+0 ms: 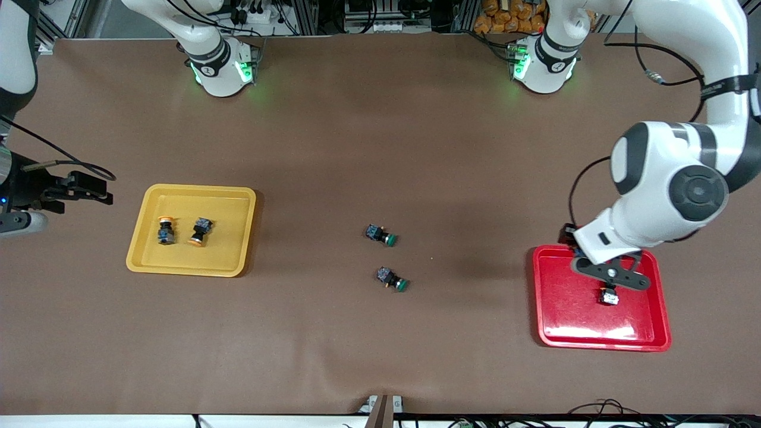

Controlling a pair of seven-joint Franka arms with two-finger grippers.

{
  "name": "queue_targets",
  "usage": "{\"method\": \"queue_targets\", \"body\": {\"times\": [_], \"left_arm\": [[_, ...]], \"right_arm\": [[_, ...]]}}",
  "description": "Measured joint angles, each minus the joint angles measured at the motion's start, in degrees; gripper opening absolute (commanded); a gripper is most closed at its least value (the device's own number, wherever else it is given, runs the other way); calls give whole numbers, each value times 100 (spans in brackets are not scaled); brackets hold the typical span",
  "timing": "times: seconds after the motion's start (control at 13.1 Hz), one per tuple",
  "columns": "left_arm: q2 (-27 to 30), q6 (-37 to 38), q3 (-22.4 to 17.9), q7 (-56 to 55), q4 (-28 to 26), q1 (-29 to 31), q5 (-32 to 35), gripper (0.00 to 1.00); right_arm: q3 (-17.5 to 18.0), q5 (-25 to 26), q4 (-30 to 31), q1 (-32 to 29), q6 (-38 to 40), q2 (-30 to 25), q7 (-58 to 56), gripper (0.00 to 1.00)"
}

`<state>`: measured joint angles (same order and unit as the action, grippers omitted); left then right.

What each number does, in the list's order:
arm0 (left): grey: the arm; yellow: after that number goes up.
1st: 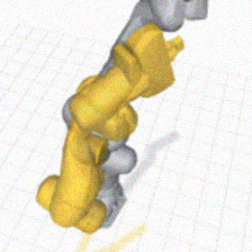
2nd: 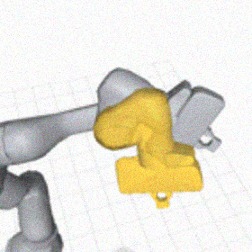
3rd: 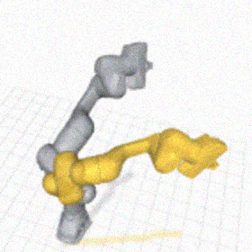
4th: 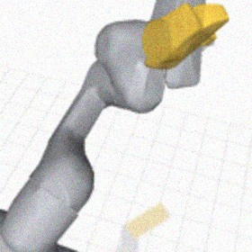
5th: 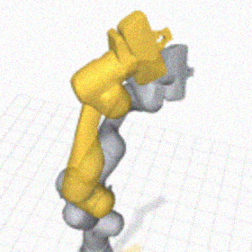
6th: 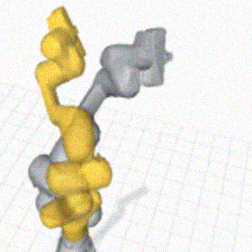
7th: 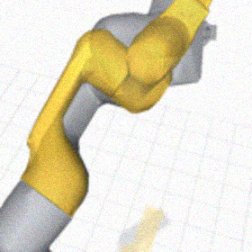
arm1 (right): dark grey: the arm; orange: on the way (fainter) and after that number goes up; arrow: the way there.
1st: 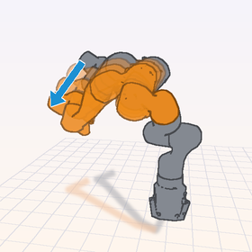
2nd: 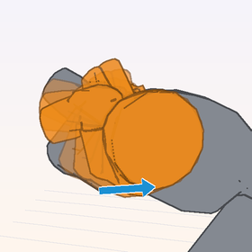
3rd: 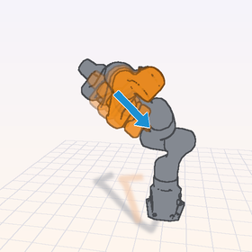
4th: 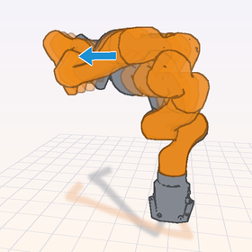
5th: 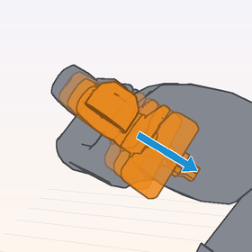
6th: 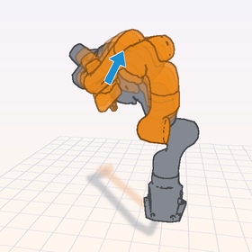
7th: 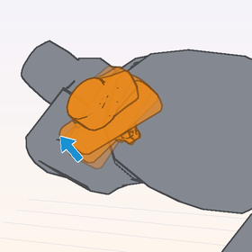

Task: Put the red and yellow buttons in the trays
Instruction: 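Carry the red button into the red tray and open the left gripper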

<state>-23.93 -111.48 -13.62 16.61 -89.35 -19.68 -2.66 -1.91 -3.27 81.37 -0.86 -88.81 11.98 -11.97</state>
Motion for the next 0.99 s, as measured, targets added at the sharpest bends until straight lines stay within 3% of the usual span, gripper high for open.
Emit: {"method": "queue_targets", "body": {"times": [0.53, 0.76, 0.99], "left_arm": [[-968, -2042, 9, 1123, -471, 495, 4, 0], [-1320, -2479, 17, 1154, -515, 711, -29, 0], [-1582, -2538, 52, 1154, -529, 717, -343, 0]], "right_arm": [[43, 15, 313, -5, -223, -91, -26, 100], [-95, 131, 929, -94, -689, -464, -297, 100], [-377, 151, 1099, -107, -554, -863, -610, 100]]}}
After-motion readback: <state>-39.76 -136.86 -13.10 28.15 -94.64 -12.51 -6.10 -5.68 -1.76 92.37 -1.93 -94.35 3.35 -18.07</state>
